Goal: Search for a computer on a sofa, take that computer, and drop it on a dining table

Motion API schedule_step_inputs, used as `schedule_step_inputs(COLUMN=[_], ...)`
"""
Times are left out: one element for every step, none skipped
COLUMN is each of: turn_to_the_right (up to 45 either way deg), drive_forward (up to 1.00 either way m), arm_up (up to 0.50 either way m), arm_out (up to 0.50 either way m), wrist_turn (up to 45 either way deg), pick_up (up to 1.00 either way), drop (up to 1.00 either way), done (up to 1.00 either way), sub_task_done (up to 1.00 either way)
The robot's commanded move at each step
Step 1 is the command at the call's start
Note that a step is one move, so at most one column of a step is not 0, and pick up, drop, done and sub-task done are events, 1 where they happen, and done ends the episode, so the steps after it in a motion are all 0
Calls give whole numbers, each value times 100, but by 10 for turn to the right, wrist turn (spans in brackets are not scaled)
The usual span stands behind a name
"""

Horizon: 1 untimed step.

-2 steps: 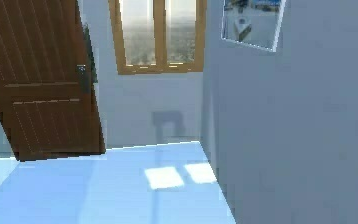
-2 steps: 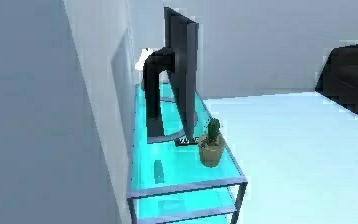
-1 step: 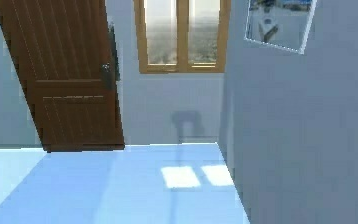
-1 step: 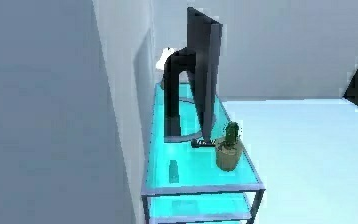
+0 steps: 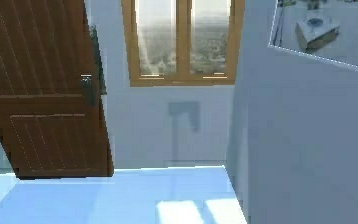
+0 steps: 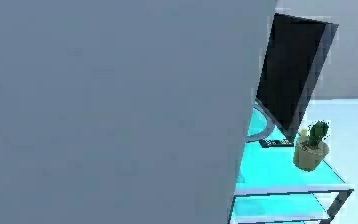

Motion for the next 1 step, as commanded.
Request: schedule_step_inputs(turn_to_the_right=[-300], drive_forward=[0], arm_up=[0], arm_out=[0], wrist_turn=[0], pick_up=[0], drop=[0], done=[0], sub_task_done=[0])
